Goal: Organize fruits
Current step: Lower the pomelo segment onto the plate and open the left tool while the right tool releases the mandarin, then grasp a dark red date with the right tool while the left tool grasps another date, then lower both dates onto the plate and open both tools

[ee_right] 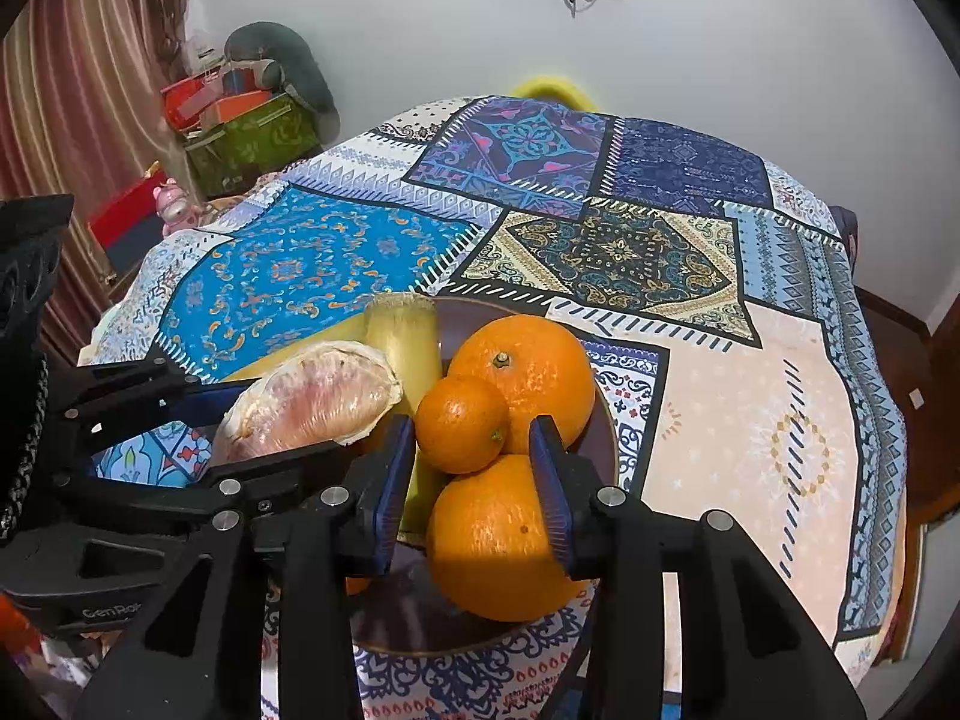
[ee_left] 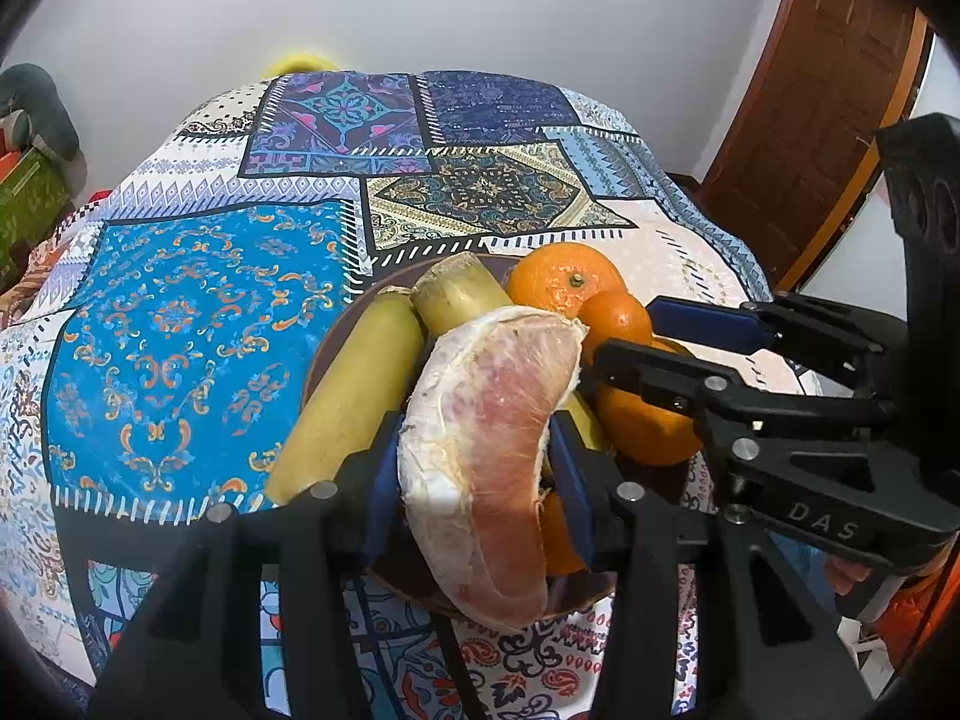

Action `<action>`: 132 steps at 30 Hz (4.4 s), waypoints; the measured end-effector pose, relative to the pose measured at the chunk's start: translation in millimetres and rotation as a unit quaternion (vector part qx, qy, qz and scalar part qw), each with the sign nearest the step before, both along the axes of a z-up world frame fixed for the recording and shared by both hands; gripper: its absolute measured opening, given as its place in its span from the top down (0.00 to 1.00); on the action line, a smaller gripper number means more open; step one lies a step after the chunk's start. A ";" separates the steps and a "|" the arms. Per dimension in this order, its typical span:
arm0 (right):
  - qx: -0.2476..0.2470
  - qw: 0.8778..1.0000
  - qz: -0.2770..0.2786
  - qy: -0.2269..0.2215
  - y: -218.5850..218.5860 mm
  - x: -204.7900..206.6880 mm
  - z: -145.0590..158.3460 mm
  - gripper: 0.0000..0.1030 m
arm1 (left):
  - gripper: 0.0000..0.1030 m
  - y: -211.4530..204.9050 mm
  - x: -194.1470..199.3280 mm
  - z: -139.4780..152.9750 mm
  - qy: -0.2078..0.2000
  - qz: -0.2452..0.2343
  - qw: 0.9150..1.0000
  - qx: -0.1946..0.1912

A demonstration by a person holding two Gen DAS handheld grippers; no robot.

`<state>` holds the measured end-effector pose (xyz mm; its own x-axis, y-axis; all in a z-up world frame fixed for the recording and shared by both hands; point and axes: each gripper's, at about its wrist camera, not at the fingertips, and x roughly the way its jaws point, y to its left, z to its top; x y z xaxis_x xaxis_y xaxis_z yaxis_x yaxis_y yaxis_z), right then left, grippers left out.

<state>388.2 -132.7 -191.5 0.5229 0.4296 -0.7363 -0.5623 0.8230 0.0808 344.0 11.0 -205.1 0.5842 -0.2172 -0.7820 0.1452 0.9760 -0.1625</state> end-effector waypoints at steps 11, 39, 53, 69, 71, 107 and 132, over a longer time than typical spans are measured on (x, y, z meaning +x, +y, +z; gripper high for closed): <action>0.014 1.000 -0.006 -0.008 -14.0 -13.5 13.2 0.60 | 0.55 -2.1 -9.0 9.8 -0.007 -0.007 1.000 0.022; -0.001 0.999 -0.004 0.036 -28.7 -98.3 -2.7 0.60 | 0.45 14.0 -101.7 23.8 0.016 0.001 0.999 0.045; -0.005 0.997 0.033 0.070 -3.4 -110.4 -34.8 0.62 | 0.44 13.9 -119.5 -8.2 0.054 -0.007 0.998 0.043; -0.009 0.997 0.033 0.075 -3.5 -110.4 -49.3 0.82 | 0.44 -6.4 -119.4 -7.0 0.046 -0.020 0.998 0.042; -0.003 0.997 0.029 0.072 -9.5 -112.0 -44.2 0.82 | 0.45 -12.0 -120.9 -8.7 0.049 -0.026 0.998 0.042; 0.011 0.999 0.003 0.032 -24.4 -82.0 -13.8 0.82 | 0.76 22.2 -68.6 10.2 0.019 0.012 0.999 0.040; 0.010 0.998 0.008 0.065 -10.6 -46.4 -47.1 0.82 | 0.76 27.1 -34.0 -19.7 0.033 0.019 0.999 0.036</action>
